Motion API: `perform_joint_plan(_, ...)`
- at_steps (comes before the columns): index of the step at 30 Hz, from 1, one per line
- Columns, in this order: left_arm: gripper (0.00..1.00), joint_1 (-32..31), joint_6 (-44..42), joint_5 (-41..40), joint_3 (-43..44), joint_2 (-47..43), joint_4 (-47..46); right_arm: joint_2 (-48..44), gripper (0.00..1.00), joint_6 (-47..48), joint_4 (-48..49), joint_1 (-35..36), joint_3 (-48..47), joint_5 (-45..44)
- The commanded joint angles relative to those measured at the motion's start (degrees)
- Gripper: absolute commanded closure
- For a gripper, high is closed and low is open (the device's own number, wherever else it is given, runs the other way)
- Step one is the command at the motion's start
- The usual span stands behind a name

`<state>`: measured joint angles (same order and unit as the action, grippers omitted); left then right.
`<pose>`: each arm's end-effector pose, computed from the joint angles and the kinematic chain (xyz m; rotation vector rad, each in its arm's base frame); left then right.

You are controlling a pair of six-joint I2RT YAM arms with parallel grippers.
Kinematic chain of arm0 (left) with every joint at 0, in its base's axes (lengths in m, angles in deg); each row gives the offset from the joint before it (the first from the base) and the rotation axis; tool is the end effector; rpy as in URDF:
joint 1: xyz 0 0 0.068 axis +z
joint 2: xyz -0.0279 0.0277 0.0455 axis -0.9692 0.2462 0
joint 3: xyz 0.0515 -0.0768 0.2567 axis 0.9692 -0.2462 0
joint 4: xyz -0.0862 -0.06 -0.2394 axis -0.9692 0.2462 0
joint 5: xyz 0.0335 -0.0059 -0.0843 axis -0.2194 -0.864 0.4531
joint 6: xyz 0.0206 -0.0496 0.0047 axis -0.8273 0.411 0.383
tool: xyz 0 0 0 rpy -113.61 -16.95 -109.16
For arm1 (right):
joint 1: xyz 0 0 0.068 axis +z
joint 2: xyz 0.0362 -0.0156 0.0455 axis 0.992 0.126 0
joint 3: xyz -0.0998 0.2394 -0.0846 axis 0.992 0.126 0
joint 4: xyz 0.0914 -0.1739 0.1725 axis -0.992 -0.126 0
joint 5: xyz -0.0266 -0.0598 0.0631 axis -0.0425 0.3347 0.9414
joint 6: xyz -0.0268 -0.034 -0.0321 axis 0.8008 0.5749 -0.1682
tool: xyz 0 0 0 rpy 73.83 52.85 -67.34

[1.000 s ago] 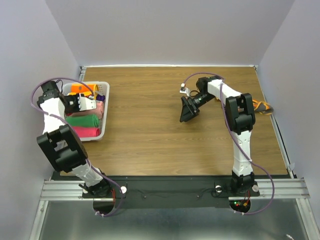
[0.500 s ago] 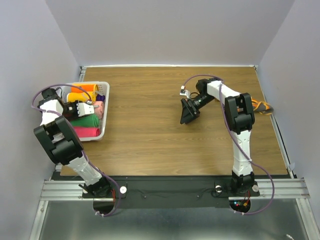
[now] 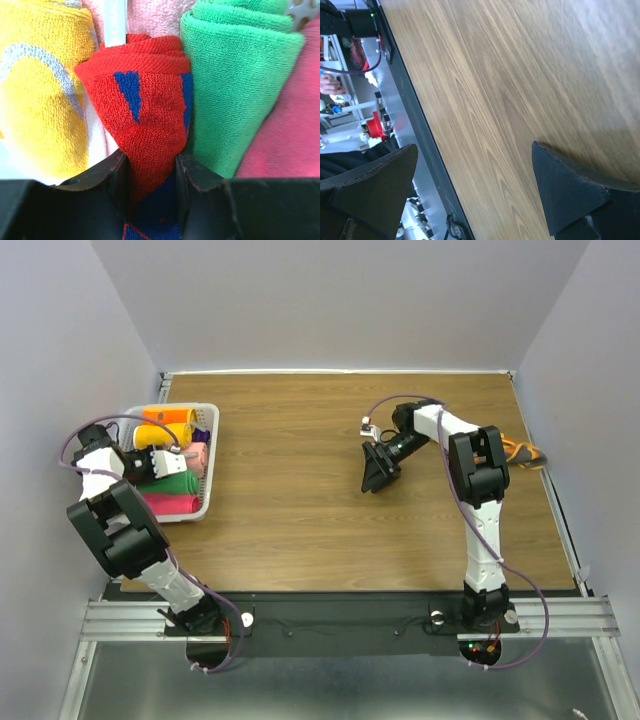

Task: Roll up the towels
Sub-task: Place the rolled towel into the container

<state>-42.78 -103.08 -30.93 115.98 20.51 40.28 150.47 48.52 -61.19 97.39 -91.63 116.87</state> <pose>0.3019 0.1722 0.2280 1.7141 1.7206 0.3767 0.4009 0.1354 0.1501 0.9057 -2.5732 -1.4921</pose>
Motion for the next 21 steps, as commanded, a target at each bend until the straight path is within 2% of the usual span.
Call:
perform_joint_plan(1, 1.00, 1.22, -42.90, 4.60, -2.49, -4.00, 3.64, -1.25, 0.00, 0.23, 0.82, -0.31, 1.69, -0.26)
perform_joint_plan(3, 1.00, 1.66, -45.62, 5.91, -3.02, -4.62, 4.17, -1.16, 0.00, -0.20, 0.91, -0.31, 1.34, -0.78)
perform_joint_plan(13, 1.00, 1.57, -46.34, 10.49, -2.76, -1.98, -2.41, 0.95, 0.00, -2.31, 0.82, -0.39, -1.39, -2.10)
perform_joint_plan(17, 1.00, 1.31, -46.34, 8.74, -2.41, 0.13, -2.94, 1.48, 0.00, -2.75, 0.73, -0.39, -2.27, -2.37)
perform_joint_plan(18, 0.98, 1.39, -46.34, 8.13, -2.49, 0.56, -3.29, 1.65, 0.00, -2.75, 0.65, -0.31, -2.53, -2.37)
perform_joint_plan(21, 0.81, 1.39, -46.17, 6.98, -2.94, 1.88, -6.01, 1.83, 0.00, -2.84, 0.38, -0.39, -3.23, -2.63)
